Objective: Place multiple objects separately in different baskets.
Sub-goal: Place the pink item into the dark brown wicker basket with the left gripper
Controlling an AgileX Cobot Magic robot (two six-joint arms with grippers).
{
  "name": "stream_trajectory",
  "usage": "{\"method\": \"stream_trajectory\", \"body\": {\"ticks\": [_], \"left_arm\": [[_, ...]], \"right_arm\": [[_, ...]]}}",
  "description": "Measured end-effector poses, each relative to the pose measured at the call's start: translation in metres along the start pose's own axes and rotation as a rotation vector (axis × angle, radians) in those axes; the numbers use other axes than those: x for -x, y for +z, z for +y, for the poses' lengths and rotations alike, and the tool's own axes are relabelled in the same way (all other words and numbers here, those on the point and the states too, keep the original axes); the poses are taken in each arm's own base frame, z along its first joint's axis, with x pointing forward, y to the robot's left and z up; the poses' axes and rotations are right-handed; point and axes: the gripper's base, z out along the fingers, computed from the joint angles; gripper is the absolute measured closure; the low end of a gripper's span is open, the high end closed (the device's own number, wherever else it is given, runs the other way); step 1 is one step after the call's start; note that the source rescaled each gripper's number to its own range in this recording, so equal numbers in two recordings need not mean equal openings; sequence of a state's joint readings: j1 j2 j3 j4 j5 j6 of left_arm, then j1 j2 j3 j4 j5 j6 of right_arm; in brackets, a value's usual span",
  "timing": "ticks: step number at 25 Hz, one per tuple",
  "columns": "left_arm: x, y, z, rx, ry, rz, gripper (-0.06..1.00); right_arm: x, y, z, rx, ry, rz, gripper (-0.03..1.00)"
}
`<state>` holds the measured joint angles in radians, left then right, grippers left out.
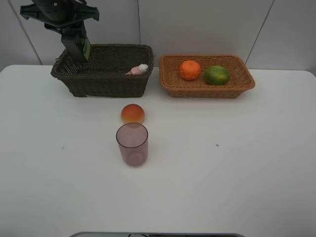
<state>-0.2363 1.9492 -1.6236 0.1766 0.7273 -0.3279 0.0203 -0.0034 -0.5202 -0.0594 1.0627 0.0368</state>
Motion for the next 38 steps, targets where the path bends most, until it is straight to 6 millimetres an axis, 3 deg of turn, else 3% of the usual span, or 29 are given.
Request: {"method": "stream_trajectory", "body": {"ticks": [3, 6, 12, 16, 22, 31, 32, 36, 38], "left_arm": [[0.006, 0.012, 0.002, 0.015, -0.005, 0.023, 0.47], [0.011, 0.037, 0.004, 0.015, -0.031, 0.054, 0.47], [0.001, 0.069, 0.007, 0.006, -0.048, 0.118, 0.47], [-0.008, 0.094, 0.021, 0.023, -0.061, 0.162, 0.47], [-0.004, 0.1, 0.031, 0.017, -0.061, 0.117, 0.47], [-0.005, 0.105, 0.027, -0.032, -0.061, 0.118, 0.47], [-0.006, 0.106, 0.027, -0.032, -0.055, 0.119, 0.43], [-0.002, 0.104, 0.027, -0.037, -0.036, 0.097, 0.04], [-0.002, 0.104, 0.027, -0.037, -0.036, 0.095, -0.03]], "right_arm": [[0.0, 0.0, 0.0, 0.0, 0.0, 0.0, 0.08], [0.0, 0.0, 0.0, 0.0, 0.0, 0.0, 0.08], [0.0, 0.0, 0.0, 0.0, 0.0, 0.0, 0.08], [0.0, 0.0, 0.0, 0.0, 0.0, 0.0, 0.08], [0.0, 0.0, 0.0, 0.0, 0.0, 0.0, 0.08], [0.0, 0.0, 0.0, 0.0, 0.0, 0.0, 0.08], [0.0, 0.0, 0.0, 0.0, 0.0, 0.0, 0.08], [0.0, 0.0, 0.0, 0.0, 0.0, 0.0, 0.08], [0.0, 0.0, 0.0, 0.0, 0.0, 0.0, 0.08]]}}
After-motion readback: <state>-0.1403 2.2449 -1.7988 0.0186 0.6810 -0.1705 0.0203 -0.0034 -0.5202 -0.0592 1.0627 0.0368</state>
